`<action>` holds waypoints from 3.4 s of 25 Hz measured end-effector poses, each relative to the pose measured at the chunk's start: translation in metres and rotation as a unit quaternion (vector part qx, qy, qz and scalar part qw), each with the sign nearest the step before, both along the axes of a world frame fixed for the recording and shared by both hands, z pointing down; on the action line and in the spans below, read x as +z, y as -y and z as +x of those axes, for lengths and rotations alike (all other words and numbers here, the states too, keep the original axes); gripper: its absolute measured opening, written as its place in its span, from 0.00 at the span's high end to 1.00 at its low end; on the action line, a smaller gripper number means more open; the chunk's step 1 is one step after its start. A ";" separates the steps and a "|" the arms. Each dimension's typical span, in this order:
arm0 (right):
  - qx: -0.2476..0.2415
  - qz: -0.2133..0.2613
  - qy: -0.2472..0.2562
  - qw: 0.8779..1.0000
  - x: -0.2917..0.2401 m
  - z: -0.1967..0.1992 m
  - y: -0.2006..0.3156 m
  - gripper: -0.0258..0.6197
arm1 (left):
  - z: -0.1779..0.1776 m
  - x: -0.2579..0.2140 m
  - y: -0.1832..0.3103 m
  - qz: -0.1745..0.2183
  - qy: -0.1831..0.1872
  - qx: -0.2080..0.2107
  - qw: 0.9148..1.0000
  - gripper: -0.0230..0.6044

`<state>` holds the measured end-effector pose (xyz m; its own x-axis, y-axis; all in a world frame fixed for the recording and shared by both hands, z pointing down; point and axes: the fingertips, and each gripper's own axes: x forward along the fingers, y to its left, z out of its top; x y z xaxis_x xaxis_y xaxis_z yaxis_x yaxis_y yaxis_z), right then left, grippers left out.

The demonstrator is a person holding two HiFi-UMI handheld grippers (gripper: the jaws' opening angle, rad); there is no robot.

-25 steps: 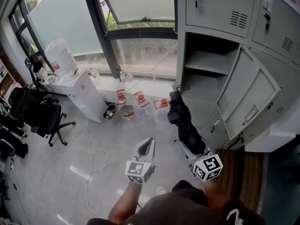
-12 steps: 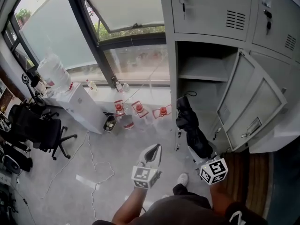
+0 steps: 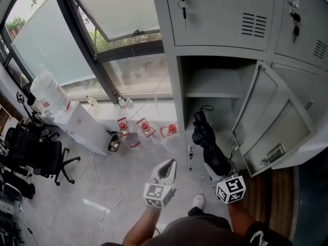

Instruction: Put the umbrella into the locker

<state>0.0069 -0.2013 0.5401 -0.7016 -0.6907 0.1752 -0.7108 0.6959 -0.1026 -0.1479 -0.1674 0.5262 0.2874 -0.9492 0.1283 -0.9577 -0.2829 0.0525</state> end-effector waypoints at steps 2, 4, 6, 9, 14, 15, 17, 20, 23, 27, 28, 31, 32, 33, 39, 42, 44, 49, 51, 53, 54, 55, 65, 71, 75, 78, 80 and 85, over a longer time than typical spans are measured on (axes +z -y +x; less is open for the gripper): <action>0.011 -0.006 -0.001 1.000 0.003 0.000 0.010 0.58 | 0.003 0.002 0.014 -0.002 0.001 0.007 1.000 0.95; 0.018 -0.013 -0.003 1.000 0.006 0.000 0.019 0.58 | 0.007 0.002 0.027 -0.002 0.002 0.014 1.000 0.95; 0.024 -0.017 -0.006 1.000 0.008 0.001 0.026 0.58 | 0.012 -0.001 0.038 0.000 0.002 0.020 1.000 0.95; 0.035 -0.024 -0.011 0.999 0.011 0.004 0.040 0.58 | 0.018 0.000 0.051 -0.004 -0.002 0.022 1.000 0.95; 0.039 -0.031 -0.008 0.999 0.013 0.010 0.059 0.58 | 0.025 0.005 0.068 -0.011 -0.004 0.017 1.000 0.95; 0.038 -0.031 -0.008 0.999 0.013 0.010 0.062 0.58 | 0.026 0.004 0.071 -0.011 -0.003 0.017 1.000 0.95; 0.039 -0.031 -0.008 0.999 0.012 0.010 0.067 0.58 | 0.027 0.003 0.077 -0.010 0.001 0.019 1.000 0.95; 0.042 -0.029 -0.007 0.999 0.010 0.011 0.073 0.58 | 0.026 -0.001 0.085 -0.007 0.005 0.023 1.000 0.95; 0.050 -0.027 0.001 0.998 0.006 0.009 0.081 0.58 | 0.026 -0.006 0.096 -0.004 0.005 0.033 0.999 0.95; 0.064 -0.029 0.008 0.997 0.002 0.006 0.091 0.58 | 0.027 -0.011 0.108 -0.001 0.006 0.051 0.999 0.95; 0.068 -0.030 0.006 0.997 0.002 0.006 0.092 0.58 | 0.027 -0.012 0.110 -0.001 0.007 0.055 0.998 0.95; 0.079 -0.031 -0.003 0.996 0.003 0.005 0.097 0.58 | 0.024 -0.012 0.118 0.000 0.006 0.065 0.998 0.95; 0.084 -0.032 -0.005 0.996 0.003 0.004 0.099 0.58 | 0.023 -0.011 0.121 -0.001 0.005 0.069 0.998 0.95; 0.089 -0.034 -0.007 0.995 0.005 0.004 0.100 0.58 | 0.022 -0.010 0.123 -0.003 0.004 0.073 0.997 0.95; 0.117 -0.043 -0.023 0.992 0.011 0.002 0.110 0.58 | 0.014 -0.002 0.131 -0.011 -0.006 0.091 0.996 0.95; 0.128 -0.040 -0.029 0.991 0.009 0.000 0.118 0.58 | 0.012 -0.003 0.136 -0.006 -0.007 0.102 0.995 0.95; 0.136 -0.038 -0.032 0.989 0.008 -0.001 0.123 0.58 | 0.011 -0.002 0.139 -0.006 -0.006 0.109 0.994 0.95; 0.162 -0.043 -0.034 0.985 0.009 -0.004 0.133 0.58 | 0.007 0.000 0.138 -0.007 -0.001 0.126 0.992 0.95; 0.170 -0.043 -0.036 0.984 0.008 -0.004 0.138 0.58 | 0.004 0.002 0.139 -0.009 0.000 0.127 0.992 0.95; 0.176 -0.041 -0.037 0.983 0.007 -0.003 0.145 0.58 | 0.001 0.003 0.140 -0.011 -0.001 0.127 0.992 0.95; 0.178 -0.041 -0.038 0.982 0.006 -0.003 0.148 0.58 | 0.000 0.003 0.140 -0.011 -0.002 0.127 0.992 0.95; 0.181 -0.040 -0.040 0.982 0.005 -0.003 0.151 0.58 | -0.001 0.003 0.140 -0.011 -0.004 0.128 0.992 0.95; 0.195 -0.044 -0.062 0.978 0.008 -0.007 0.183 0.58 | -0.004 0.001 0.139 -0.002 0.016 0.143 0.990 0.95; 0.196 -0.052 -0.078 0.976 0.008 -0.013 0.199 0.58 | -0.007 -0.001 0.149 0.005 0.005 0.127 0.992 0.95; 0.200 -0.054 -0.097 0.974 0.008 -0.014 0.211 0.58 | -0.002 -0.003 0.149 0.006 0.004 0.135 0.991 0.95; 0.200 -0.058 -0.116 0.971 0.009 -0.015 0.223 0.58 | -0.001 -0.001 0.148 0.001 0.004 0.137 0.991 0.95; 0.199 -0.065 -0.125 0.970 0.011 -0.015 0.231 0.58 | 0.001 0.001 0.147 -0.001 0.005 0.139 0.990 0.95; 0.188 -0.081 -0.134 0.970 0.017 -0.022 0.249 0.58 | 0.002 0.000 0.147 0.002 0.011 0.145 0.989 0.95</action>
